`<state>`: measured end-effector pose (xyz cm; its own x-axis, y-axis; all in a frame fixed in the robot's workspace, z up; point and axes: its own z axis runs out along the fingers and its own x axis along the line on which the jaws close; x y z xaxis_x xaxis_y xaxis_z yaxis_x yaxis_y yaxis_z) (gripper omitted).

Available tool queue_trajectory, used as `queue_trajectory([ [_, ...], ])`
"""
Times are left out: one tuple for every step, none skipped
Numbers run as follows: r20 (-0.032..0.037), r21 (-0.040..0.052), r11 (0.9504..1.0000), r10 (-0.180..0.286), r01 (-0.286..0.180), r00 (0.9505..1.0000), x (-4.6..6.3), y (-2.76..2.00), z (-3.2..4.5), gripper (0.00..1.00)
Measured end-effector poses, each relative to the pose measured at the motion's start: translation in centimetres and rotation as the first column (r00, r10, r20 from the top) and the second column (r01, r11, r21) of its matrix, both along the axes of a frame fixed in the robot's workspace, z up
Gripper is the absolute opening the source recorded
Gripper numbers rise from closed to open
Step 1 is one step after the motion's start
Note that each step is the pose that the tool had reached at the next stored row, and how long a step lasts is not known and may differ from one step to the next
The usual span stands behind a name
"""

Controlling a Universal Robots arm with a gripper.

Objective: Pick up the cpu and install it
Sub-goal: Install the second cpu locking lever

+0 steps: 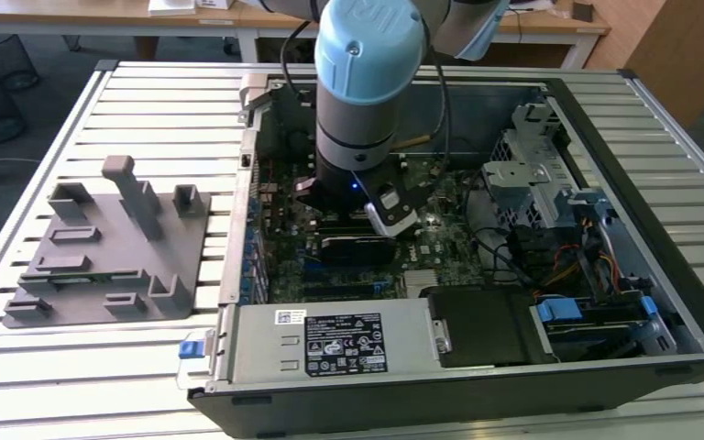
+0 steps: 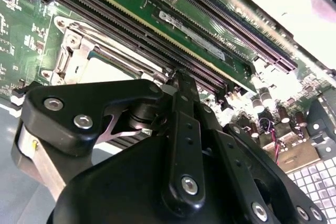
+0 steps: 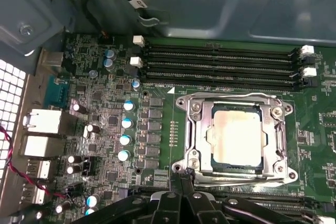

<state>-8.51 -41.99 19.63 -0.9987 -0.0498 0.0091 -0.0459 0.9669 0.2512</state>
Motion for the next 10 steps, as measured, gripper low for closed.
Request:
queue_trajectory([
  [0.0000,0.0065,1.0000,0.000,0.000,1.0000,0.00,-0.08,0.00,0.11],
  [0.0000,0.0111,0.9999,0.000,0.000,1.0000,0.00,-0.11,-0.01,0.11],
  [0.0000,0.0144,0.9999,0.000,0.000,1.0000,0.00,-0.12,-0.04,0.11],
  [0.0000,0.0164,0.9999,0.000,0.000,1.0000,-0.01,-0.13,-0.07,0.11],
  [0.0000,0.0172,0.9999,0.000,0.000,1.0000,0.00,-0.15,-0.10,0.11],
  [0.0000,0.0178,0.9998,0.000,0.000,1.0000,0.00,-0.17,-0.12,0.11],
  [0.0000,0.0191,0.9998,0.000,0.000,1.0000,0.00,-0.18,-0.15,0.11],
  [-0.0001,0.0208,0.9998,0.000,0.000,1.0000,-0.01,-0.18,-0.17,0.11],
  [-0.0001,0.0229,0.9997,0.000,0.000,1.0000,0.00,-0.20,-0.16,0.11],
  [0.0000,0.0243,0.9997,0.000,0.000,1.0000,0.00,-0.23,-0.17,0.11],
])
